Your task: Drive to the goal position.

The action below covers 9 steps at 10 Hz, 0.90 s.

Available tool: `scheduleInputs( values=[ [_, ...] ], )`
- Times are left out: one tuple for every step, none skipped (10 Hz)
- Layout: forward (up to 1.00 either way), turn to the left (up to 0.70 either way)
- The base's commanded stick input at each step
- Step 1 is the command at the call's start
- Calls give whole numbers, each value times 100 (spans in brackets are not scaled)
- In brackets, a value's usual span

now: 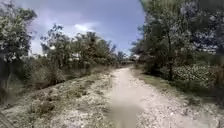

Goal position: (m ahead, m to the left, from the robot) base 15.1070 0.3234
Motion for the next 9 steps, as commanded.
scheduleInputs(
  values=[
    [50, 0],
    [50, 0],
    [50, 0],
    [50, 0],
    [50, 0],
    [50, 0],
    [50, 0],
    [50, 0],
    [50, 0]
  ],
)
